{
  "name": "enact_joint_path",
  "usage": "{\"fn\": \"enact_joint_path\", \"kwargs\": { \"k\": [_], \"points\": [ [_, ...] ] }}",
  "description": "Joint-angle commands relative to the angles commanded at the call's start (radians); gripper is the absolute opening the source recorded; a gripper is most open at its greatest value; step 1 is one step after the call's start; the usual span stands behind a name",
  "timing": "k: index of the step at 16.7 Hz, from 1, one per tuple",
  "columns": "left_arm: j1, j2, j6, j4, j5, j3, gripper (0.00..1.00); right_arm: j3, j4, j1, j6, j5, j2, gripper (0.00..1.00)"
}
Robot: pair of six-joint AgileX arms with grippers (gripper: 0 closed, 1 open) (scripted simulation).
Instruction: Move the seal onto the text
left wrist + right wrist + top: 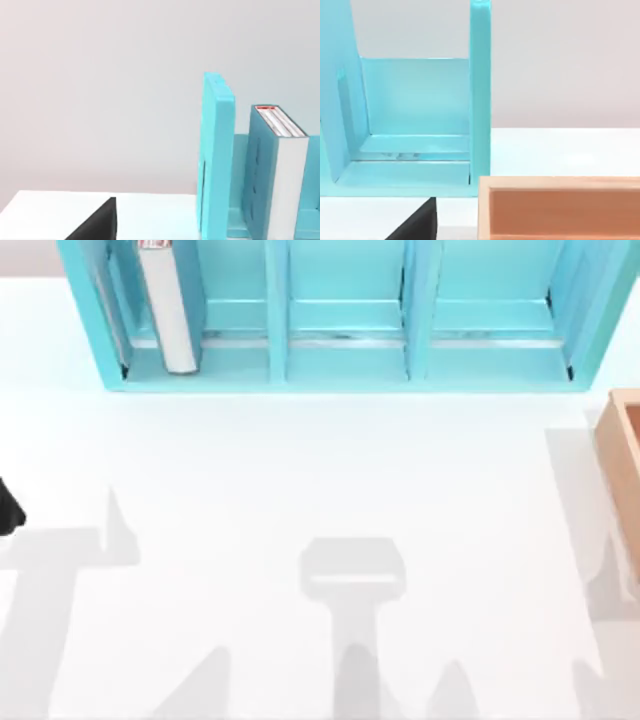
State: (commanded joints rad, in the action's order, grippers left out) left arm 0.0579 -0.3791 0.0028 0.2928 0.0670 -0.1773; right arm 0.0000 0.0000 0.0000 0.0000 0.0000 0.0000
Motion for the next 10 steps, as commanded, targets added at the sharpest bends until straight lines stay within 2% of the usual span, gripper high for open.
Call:
{"fn": "enact_joint_path", "kwargs": {
  "k": [10],
  "points": [
    [0.163, -1.144, -0.014, 0.586, 0.116, -0.328, 1.00, 0.000, 0.000, 0.000, 0.000, 0.000, 0.000, 1.00]
  ]
}}
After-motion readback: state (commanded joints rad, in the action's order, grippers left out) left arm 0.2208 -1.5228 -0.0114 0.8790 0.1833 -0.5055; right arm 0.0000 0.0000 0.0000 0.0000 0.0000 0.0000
